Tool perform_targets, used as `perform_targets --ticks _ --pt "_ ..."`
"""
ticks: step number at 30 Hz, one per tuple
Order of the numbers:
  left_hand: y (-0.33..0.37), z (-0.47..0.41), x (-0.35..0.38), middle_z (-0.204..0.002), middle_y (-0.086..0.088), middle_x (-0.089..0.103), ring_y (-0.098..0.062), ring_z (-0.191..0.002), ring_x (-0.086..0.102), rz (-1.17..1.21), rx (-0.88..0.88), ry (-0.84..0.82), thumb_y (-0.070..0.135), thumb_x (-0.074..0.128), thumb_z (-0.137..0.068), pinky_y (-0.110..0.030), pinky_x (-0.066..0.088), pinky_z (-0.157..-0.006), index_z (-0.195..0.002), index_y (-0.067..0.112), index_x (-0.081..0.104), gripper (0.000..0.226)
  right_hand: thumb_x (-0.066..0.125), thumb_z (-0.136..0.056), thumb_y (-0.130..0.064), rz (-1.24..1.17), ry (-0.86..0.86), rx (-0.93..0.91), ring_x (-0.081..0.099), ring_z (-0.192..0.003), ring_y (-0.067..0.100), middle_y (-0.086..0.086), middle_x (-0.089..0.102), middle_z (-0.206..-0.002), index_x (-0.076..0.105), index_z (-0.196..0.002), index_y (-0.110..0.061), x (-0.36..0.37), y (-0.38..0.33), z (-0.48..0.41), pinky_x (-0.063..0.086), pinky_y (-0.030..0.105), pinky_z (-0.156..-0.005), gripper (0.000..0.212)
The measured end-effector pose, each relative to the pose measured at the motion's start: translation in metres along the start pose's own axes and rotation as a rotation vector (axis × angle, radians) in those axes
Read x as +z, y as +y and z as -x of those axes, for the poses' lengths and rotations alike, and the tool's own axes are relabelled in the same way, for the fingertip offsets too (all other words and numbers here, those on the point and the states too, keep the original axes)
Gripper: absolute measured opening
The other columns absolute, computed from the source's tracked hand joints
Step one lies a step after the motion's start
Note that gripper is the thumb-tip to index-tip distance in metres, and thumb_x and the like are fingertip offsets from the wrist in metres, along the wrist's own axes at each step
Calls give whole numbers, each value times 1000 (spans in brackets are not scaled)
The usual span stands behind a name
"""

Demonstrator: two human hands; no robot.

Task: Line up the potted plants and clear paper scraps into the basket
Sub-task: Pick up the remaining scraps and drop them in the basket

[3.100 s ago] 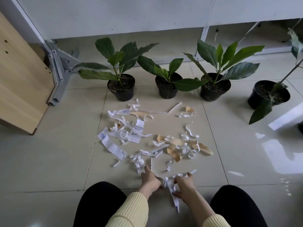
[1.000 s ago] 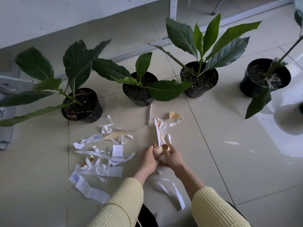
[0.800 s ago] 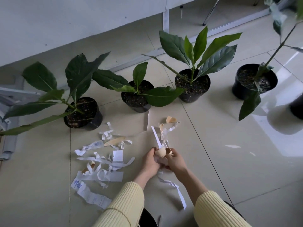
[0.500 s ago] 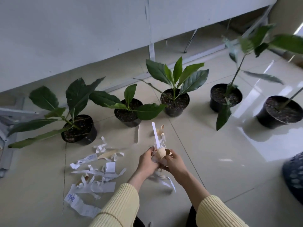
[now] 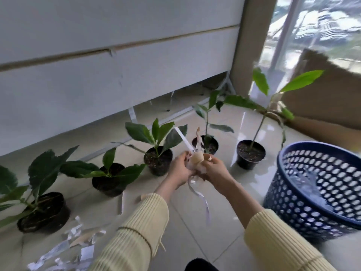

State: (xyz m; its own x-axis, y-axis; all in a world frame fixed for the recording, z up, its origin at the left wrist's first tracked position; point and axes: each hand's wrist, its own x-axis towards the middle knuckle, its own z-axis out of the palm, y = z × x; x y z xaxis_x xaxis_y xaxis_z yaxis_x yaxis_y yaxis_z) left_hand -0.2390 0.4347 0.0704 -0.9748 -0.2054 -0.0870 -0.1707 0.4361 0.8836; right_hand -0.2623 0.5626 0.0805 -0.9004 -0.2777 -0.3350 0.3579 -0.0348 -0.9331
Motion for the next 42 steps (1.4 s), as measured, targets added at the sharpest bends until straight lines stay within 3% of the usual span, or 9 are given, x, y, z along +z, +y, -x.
perform_targets --ticks 4,7,17,25,28,32,36,39,42 --pt "85 -27 41 -110 1 62 -15 -97 58 -55 176 -24 24 81 -69 -22 47 -72 -122 23 51 61 47 -90 4 -6 153 -103 63 -88 29 16 61 -101 59 -111 -9 -62 -62 7 59 38 -77 28" --pt "147 -36 73 -100 5 60 -15 -89 58 -29 302 -42 26 84 -64 -23 42 -68 -118 21 54 62 46 -89 8 -29 248 -214 66 -67 19 11 63 -88 61 -98 -10 -108 -108 23 57 23 -50 25" --pt "265 -27 187 -103 -12 69 -22 -86 64 156 563 -122 17 85 -62 -28 51 -74 -109 10 60 53 57 -89 3 -42 444 -460 63 -87 22 13 62 -103 57 -114 -9 -247 -163 79 58 31 -74 28" --pt "209 -9 263 -102 -4 65 4 -72 54 49 372 -463 16 74 -78 -6 44 -54 -110 14 57 36 55 -91 -2 -70 556 -185 65 -87 27 14 64 -103 60 -101 -12 -308 -72 88 57 40 -76 15" --pt "187 -7 275 -120 -10 60 -15 -99 59 -74 324 -581 8 78 -70 -19 52 -80 -123 10 52 60 46 -91 4 -50 588 -22 63 -75 23 16 62 -94 59 -100 -9 -316 -41 87 56 28 -54 21" --pt "172 -10 278 -130 -9 52 -8 -93 50 -127 258 -672 -2 75 -70 -9 47 -55 -137 9 39 77 42 -90 5 -25 606 128 60 -77 22 12 62 -90 59 -105 -6 -326 -22 83 53 36 -58 25" --pt "170 -13 277 -146 -11 38 -20 -113 54 -168 233 -694 1 74 -73 -20 51 -86 -146 12 25 88 41 -95 -5 -39 621 216 56 -90 39 16 48 -122 47 -119 -3 -330 -22 83 54 43 -61 25" --pt "170 -15 274 -149 -9 35 -1 -94 51 -151 218 -754 12 68 -82 1 44 -65 -144 9 30 73 40 -97 -9 -29 646 247 47 -106 48 18 32 -145 41 -133 -8 -327 -27 84 55 48 -71 36" --pt "174 -14 273 -146 -8 41 -13 -119 50 -115 170 -763 25 56 -91 -26 42 -102 -138 9 43 51 43 -95 -9 -40 674 248 48 -97 42 19 32 -146 44 -127 -6 -323 -35 86 54 44 -68 32"
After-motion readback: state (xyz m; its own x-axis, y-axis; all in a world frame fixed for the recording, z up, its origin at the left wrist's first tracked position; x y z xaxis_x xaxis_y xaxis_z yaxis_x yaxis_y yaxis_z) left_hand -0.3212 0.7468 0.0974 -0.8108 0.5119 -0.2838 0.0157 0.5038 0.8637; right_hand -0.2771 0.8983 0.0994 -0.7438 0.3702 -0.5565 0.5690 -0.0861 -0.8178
